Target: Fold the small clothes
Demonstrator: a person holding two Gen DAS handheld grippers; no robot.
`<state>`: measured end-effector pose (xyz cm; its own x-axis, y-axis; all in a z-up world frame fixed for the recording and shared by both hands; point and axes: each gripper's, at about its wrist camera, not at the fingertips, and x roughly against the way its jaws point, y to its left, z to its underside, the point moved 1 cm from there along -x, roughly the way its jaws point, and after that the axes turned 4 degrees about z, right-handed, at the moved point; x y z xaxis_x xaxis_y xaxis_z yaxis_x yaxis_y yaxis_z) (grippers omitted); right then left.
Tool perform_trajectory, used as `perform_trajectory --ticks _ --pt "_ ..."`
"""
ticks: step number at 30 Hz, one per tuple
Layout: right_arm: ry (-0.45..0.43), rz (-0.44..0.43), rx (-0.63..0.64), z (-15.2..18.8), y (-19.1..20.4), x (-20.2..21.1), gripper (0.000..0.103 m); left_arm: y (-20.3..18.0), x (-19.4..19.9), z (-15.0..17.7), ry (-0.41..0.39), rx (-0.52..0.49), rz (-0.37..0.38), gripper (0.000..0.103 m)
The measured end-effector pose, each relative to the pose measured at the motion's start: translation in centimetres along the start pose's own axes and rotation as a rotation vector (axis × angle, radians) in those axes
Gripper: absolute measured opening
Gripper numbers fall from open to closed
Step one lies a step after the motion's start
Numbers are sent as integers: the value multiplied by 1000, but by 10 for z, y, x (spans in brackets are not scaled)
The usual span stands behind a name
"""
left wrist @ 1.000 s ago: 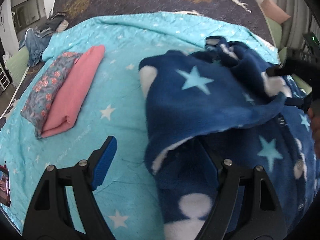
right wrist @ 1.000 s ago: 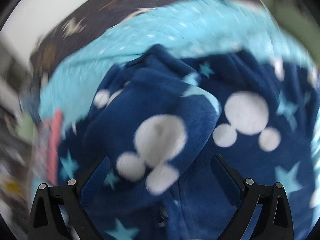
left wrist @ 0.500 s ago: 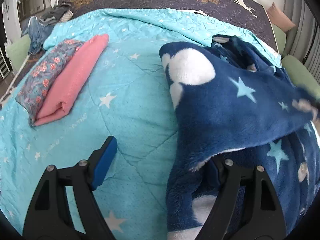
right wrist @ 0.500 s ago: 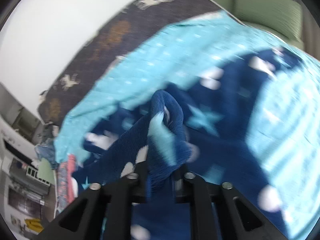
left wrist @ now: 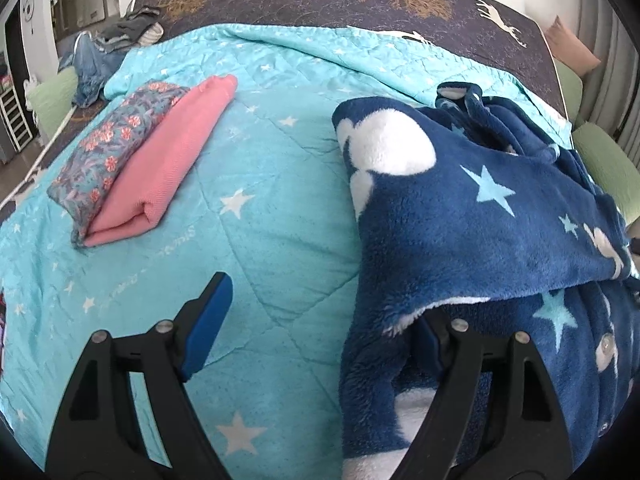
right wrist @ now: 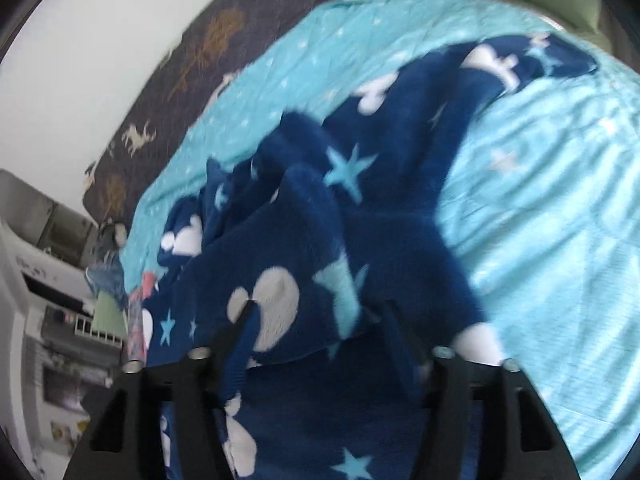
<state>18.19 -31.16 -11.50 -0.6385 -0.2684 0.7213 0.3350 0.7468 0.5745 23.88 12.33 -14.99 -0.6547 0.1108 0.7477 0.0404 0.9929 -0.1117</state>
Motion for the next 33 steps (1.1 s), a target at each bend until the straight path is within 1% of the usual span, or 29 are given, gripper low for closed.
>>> perform_trajectory --ticks 2,4,5,6,7,8,9,11,12,13,16,17,18,19,20,21,23,24,25,26,27,28,29,30,31,32,33 --pt "15 17 14 -4 4 -14 85 1 -2 0 13 7 4 82" --pt "36 59 52 -10 13 -29 85 0 -2 0 14 5 1 82" --pt "36 79 66 -12 19 -31 62 -1 -2 0 13 3 -5 82" --pt "12 84 92 -16 28 -29 32 -1 -2 0 12 3 -12 83" --pt "3 78 126 -19 36 -28 15 -1 -1 1 10 5 -32 85" --pt "6 60 160 -24 44 -25 15 -1 0 2 7 5 -57 89" --pt "-57 27 170 -30 53 -12 15 -1 1 2 0 1 -96 91" --pt "-146 17 214 -35 63 5 16 -5 6 4 -15 -18 -165 94" --pt "-195 20 251 -36 65 14 16 -7 8 5 -20 -28 -179 94" --pt "-208 34 267 -35 62 16 17 -7 9 5 -21 -35 -184 94" --pt "-112 91 231 -25 33 -4 18 -6 9 9 20 -65 -177 94" --pt "-55 137 223 -17 18 -18 18 -5 11 9 26 -66 -166 94" --pt "-35 160 219 -13 9 -24 18 -5 14 9 32 -70 -154 94" --pt "-37 133 206 -9 1 -24 19 -5 18 9 37 -81 -146 94" --pt "-54 92 178 -7 -6 -21 23 -6 25 9 32 -100 -138 94" --pt "-51 68 145 -7 -10 -15 25 -7 34 7 17 -119 -132 94" --pt "-50 69 118 -10 -10 -7 29 -11 58 2 -49 -144 -122 94" --pt "-76 95 125 -12 -6 2 29 -13 66 -1 -77 -146 -114 94" --pt "-112 116 138 -13 -2 8 30 -17 78 -7 -116 -144 -87 94" --pt "-173 131 161 -14 5 21 31 -22 89 -18 -152 -135 -29 94" --pt "-203 125 173 -12 14 27 31 -27 93 -26 -170 -126 18 94" --pt "-226 99 190 -12 24 32 31 -32 96 -35 -186 -116 62 93" --pt "-225 77 203 -12 32 34 30 -40 95 -45 -197 -111 111 93" --pt "-203 39 231 -10 44 32 28 -51 86 -55 -189 -115 170 93" --pt "-183 17 253 -9 53 28 27 -56 78 -60 -175 -116 198 92" --pt "-152 -2 289 -6 66 18 27 -65 59 -65 -131 -104 238 89" --pt "-137 -2 312 -4 72 12 27 -69 49 -66 -105 -94 249 89"
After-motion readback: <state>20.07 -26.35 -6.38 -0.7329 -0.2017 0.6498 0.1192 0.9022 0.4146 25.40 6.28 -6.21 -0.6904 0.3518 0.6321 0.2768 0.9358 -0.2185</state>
